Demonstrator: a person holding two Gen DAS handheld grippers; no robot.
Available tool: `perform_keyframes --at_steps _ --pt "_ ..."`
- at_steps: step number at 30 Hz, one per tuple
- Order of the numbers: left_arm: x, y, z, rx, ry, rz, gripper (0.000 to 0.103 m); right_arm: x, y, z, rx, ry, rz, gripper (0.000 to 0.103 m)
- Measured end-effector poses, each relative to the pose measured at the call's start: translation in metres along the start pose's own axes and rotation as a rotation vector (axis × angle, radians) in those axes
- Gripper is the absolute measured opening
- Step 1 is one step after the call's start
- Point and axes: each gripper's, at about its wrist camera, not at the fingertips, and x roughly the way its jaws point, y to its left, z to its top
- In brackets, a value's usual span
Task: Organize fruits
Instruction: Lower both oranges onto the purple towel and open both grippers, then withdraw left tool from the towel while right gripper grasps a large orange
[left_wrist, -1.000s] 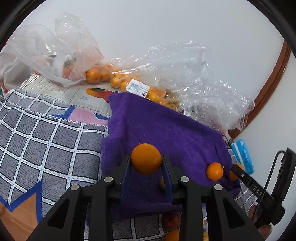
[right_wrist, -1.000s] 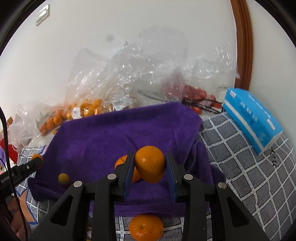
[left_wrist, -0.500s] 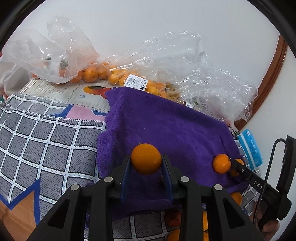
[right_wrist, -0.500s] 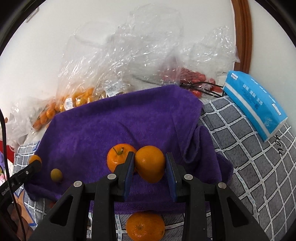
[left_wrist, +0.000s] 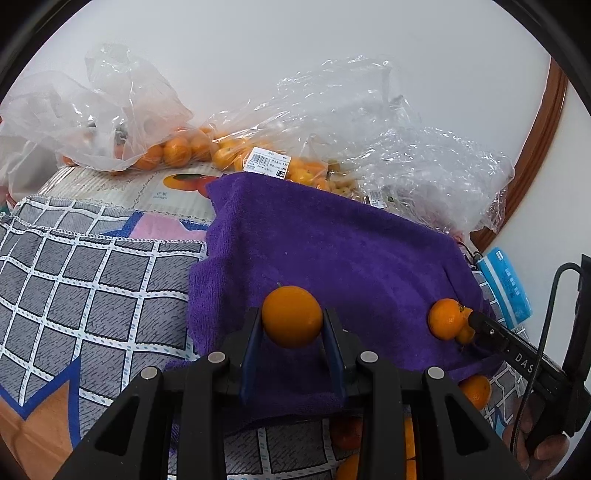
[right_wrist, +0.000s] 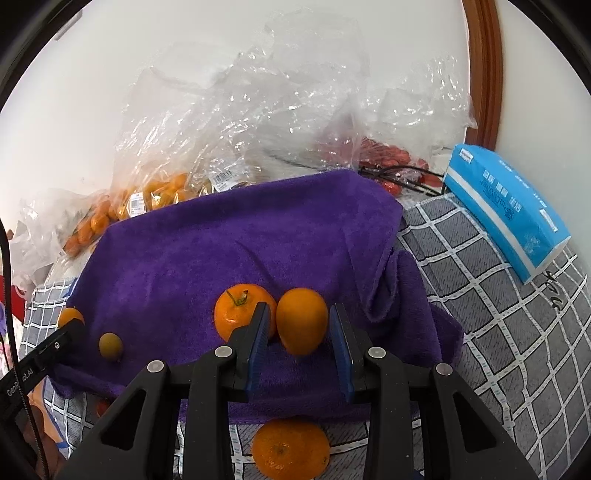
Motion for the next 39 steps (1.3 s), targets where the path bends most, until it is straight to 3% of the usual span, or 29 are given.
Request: perform_keyframes --at_steps 5,9,12,21,35,39 --pt "-0.003 -0.001 0.000 -0.007 0.000 -0.012 0.032 -0.008 0.004 -0.001 -0.021 -0.039 -0.024 0.042" --pt "-0.006 0.000 0.001 -0.020 -0.007 -0.029 0.039 -0.011 0.006 -0.002 -0.034 -0.065 -0.042 0.046" --pt "-0.010 -0.001 0.001 -0.021 -0.015 -0.036 0.040 -0.014 0.009 -0.002 -0.050 -0.083 -0.075 0.046" --pt "-0.017 0.001 0.002 -0.029 -0.052 -0.018 0.040 -0.033 0.015 -0.003 -0.066 -0.093 -0.060 0.046" --pt "-0.026 0.007 0.005 -0.065 -0.077 -0.040 0.040 -0.047 0.005 -0.063 -0.072 0.039 -0.041 0.046" --pt "-0.025 0.006 0.004 -0.052 -0.079 -0.037 0.040 -0.041 0.002 -0.068 -0.042 0.067 0.020 0.046"
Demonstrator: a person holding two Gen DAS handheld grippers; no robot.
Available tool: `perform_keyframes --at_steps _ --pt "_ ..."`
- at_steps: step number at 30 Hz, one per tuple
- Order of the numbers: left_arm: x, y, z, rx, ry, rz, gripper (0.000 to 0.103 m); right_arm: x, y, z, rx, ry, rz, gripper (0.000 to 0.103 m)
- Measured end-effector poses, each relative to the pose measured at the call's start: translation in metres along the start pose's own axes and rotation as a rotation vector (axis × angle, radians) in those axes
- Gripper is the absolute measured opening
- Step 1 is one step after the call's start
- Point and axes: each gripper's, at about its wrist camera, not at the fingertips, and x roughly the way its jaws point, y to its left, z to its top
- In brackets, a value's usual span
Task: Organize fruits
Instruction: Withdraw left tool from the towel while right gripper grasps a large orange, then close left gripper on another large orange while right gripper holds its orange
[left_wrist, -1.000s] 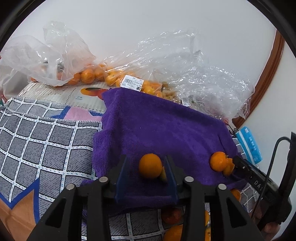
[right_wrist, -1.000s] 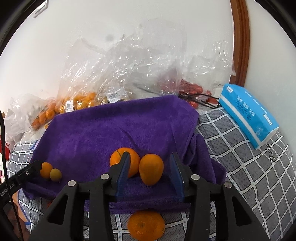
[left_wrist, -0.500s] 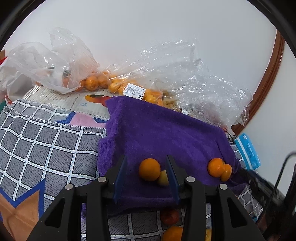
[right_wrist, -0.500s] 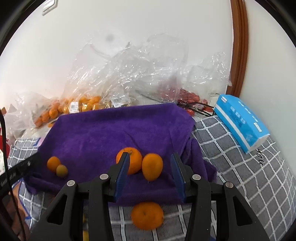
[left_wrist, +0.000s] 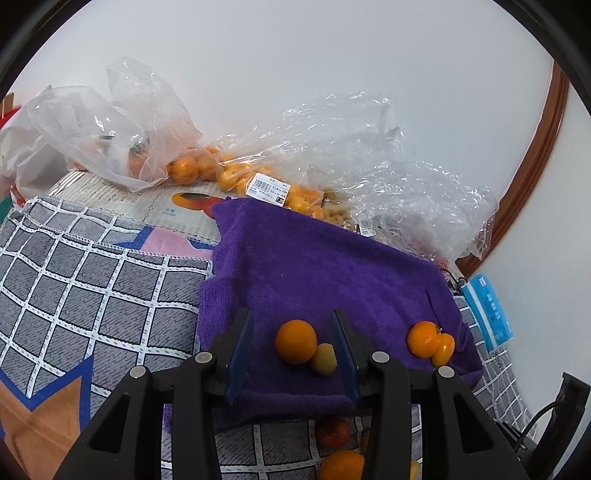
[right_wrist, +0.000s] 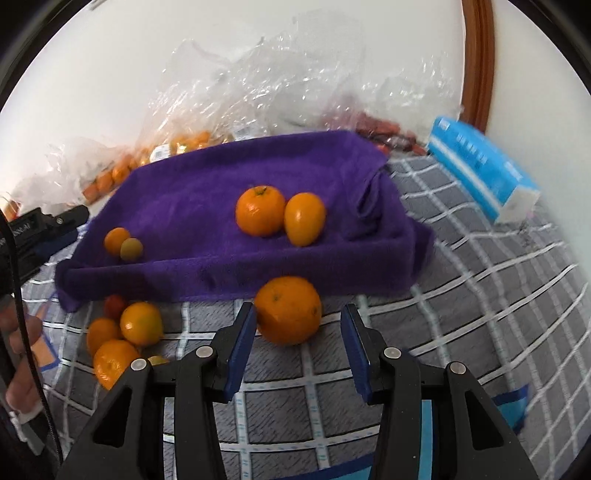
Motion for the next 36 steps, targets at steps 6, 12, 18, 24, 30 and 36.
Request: perform_keyframes --at_steps 6,12,18,24,30,36 --pt "0.005 0.000 -0.002 0.000 0.015 0.008 0.040 0.019 0.004 0.003 -0.026 0.032 -0.013 0.046" --pt "0.003 0.000 -0.002 0.015 0.044 -0.025 0.040 0.019 0.002 0.003 -0.021 0.008 -0.027 0.042" --pt "-0.015 -0.009 -0.008 0.034 0.089 -0.064 0.040 0.004 -0.005 0.000 -0.012 -0.038 -0.004 0.042" --pt "-0.020 -0.015 -0.042 0.072 0.206 -0.081 0.038 -0.008 -0.015 -0.005 0.000 -0.073 -0.015 0.042" --pt "-0.013 -0.016 -0.063 0.018 0.290 -0.141 0.036 -0.020 -0.021 -0.015 0.001 -0.092 -0.041 0.042" --pt "-0.006 -0.020 -0.067 -0.011 0.324 -0.120 0.030 -0.022 -0.029 -0.016 0.037 -0.102 -0.021 0.042"
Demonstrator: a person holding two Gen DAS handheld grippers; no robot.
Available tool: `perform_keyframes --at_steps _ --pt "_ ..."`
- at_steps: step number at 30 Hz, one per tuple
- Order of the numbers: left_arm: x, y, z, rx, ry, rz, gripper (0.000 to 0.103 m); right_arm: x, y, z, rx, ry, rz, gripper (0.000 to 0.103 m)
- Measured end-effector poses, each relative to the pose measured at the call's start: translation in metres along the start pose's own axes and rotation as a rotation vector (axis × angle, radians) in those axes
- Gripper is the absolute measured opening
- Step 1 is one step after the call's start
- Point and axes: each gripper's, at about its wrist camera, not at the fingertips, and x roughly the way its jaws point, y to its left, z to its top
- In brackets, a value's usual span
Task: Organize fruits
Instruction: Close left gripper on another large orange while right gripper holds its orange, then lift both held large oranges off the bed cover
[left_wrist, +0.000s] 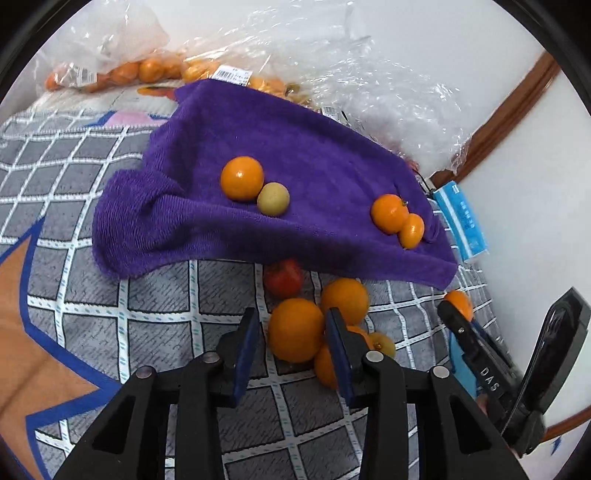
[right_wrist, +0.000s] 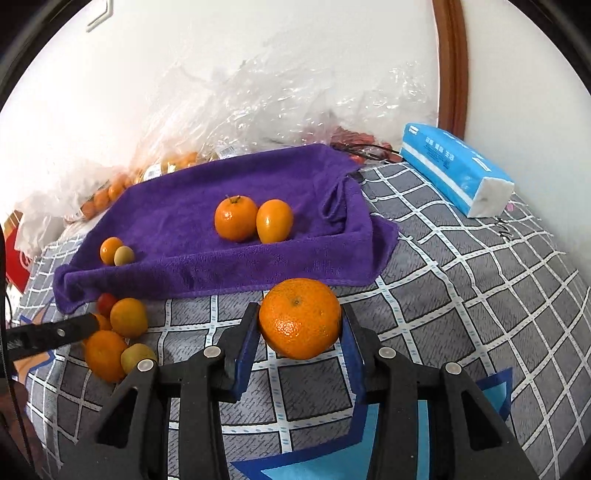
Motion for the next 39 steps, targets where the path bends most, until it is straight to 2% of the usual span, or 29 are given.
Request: perform_keyframes --at_steps 4,10,12,15,19,24,27,31,39 --pt "-0.007 0.006 0.002 -0.023 -0.006 0.023 0.031 0.000 -0.001 0.000 0.007 -0.001 0.010 0.042" --pt "-0.032 0.021 -0.003 -0.027 -0.049 0.144 0.031 0.001 0.000 -0.001 0.011 0.002 0.009 0.042" --pt "-0.030 0.021 -0.006 -0.003 -0.053 0.177 0.031 0.000 0.000 -0.001 0.009 0.002 0.008 0.042" --pt "-0.020 0.022 -0.012 0.014 -0.033 0.187 0.031 0.000 0.000 -0.001 0.009 0.001 0.008 0.042" --pt "-0.017 0.013 -0.021 0.080 -0.120 0.250 0.031 -0.001 -0.001 -0.001 0.020 0.001 0.010 0.042" --pt "-0.017 0.013 -0.025 0.100 -0.170 0.231 0.031 -0.002 -0.003 -0.001 0.028 -0.002 0.013 0.042" --pt "-0.021 0.022 -0.026 0.059 -0.180 0.178 0.031 -0.003 -0.004 -0.001 0.029 -0.007 0.014 0.042" --pt "-0.025 0.029 -0.028 0.015 -0.207 0.143 0.031 -0.006 -0.003 -0.001 0.027 -0.020 0.023 0.042" --pt "-0.030 0.026 -0.030 0.026 -0.234 0.144 0.031 -0.008 0.006 -0.001 -0.008 -0.035 0.028 0.042"
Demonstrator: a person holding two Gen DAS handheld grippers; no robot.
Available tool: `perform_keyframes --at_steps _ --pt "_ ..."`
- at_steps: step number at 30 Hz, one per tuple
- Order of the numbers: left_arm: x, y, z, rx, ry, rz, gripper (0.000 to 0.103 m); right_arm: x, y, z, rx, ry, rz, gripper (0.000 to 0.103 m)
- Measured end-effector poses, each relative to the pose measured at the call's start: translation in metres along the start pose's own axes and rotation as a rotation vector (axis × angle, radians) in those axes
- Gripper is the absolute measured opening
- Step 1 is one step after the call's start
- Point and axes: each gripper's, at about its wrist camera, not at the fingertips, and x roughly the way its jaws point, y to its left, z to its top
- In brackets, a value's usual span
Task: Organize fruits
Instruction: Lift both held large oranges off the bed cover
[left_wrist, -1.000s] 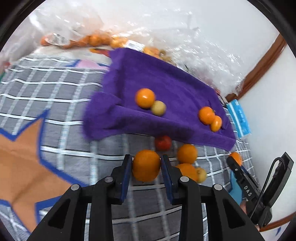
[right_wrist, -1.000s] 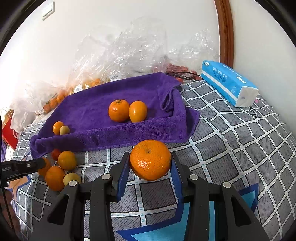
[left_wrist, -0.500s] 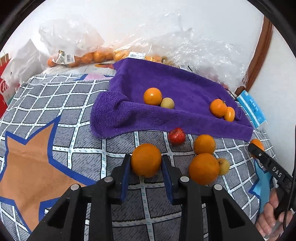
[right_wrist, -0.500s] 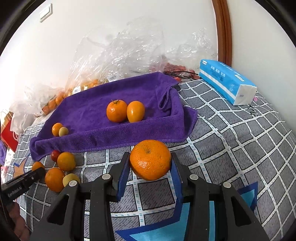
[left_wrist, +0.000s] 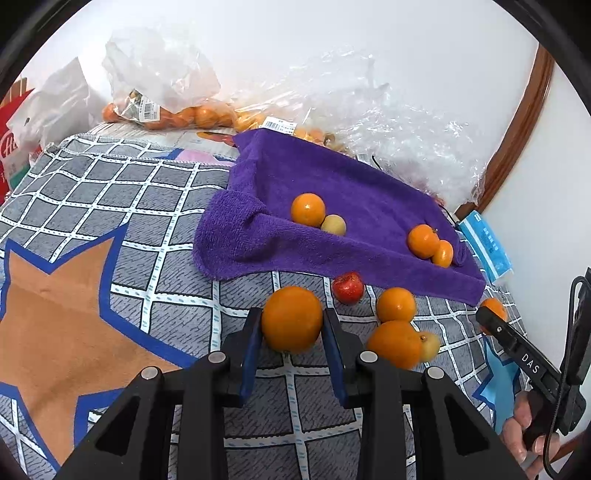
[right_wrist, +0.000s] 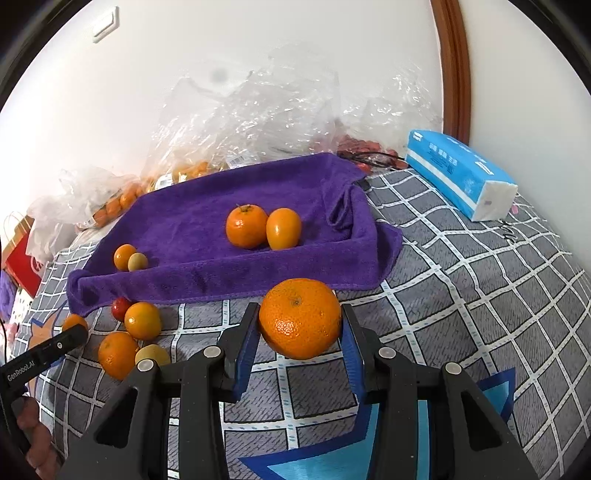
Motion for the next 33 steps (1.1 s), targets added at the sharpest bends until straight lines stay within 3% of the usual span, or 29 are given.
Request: perform_keyframes --at_steps 20,33 --pt "-0.013 -0.008 -0.002 0.047 -0.063 -0.042 0.031 -0.006 -0.003 -0.001 0.017 -0.027 -0.002 0.042" --pt "-0.021 -0.011 -0.004 0.063 -0.100 -0.057 0.031 -0.015 0.011 -0.014 -0.019 0.007 -0.033 0.042"
